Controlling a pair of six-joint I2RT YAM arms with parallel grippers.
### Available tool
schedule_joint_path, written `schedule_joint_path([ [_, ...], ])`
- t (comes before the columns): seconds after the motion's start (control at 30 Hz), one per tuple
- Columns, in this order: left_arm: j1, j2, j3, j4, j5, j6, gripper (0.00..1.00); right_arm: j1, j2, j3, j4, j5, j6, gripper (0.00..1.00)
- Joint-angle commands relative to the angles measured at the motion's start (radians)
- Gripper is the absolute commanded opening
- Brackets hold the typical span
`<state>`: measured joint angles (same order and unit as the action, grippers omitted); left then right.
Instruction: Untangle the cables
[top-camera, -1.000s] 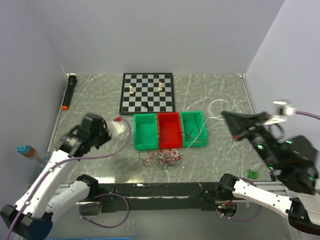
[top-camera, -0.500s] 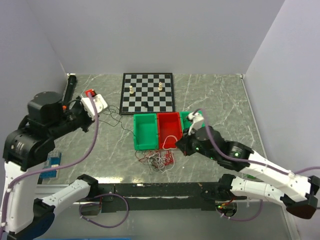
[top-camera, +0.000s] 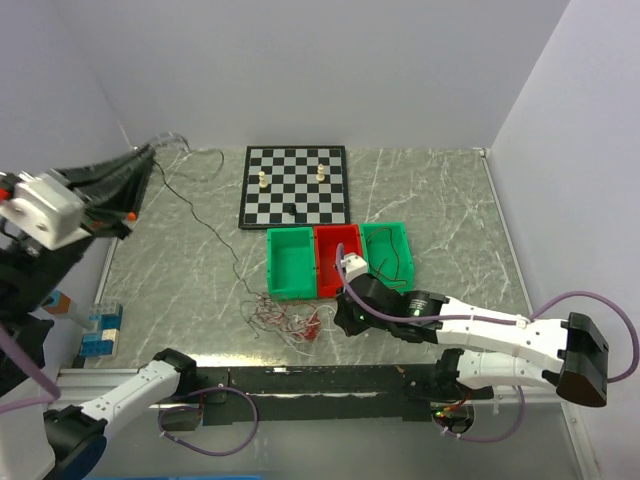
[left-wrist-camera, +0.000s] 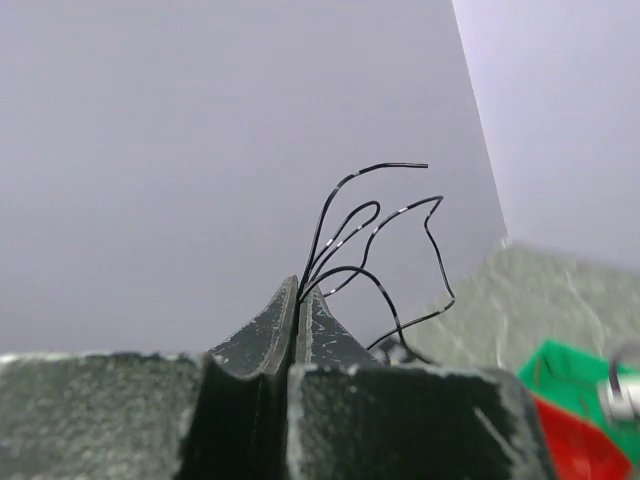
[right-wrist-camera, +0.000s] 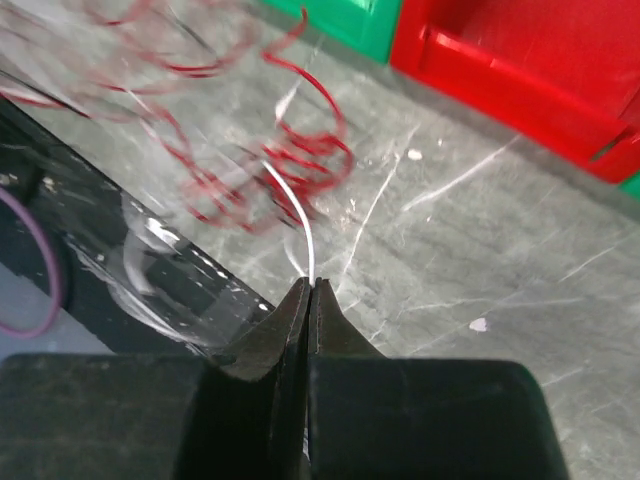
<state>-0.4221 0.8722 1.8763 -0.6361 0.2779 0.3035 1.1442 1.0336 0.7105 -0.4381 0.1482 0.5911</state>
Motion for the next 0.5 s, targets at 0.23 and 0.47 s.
schedule_joint_path([
  [0.23, 0.003, 0.083, 0.084, 0.248, 0.046, -0.144, 0.03, 0.032, 0.016, 0.038, -0.013, 0.079, 0.006, 0.05],
  [0.47, 0.003, 0.056, 0.018, 0.253, 0.043, -0.118, 0.03, 0.034, -0.061, 0.191, 0.151, 0.041, -0.16, 0.6],
])
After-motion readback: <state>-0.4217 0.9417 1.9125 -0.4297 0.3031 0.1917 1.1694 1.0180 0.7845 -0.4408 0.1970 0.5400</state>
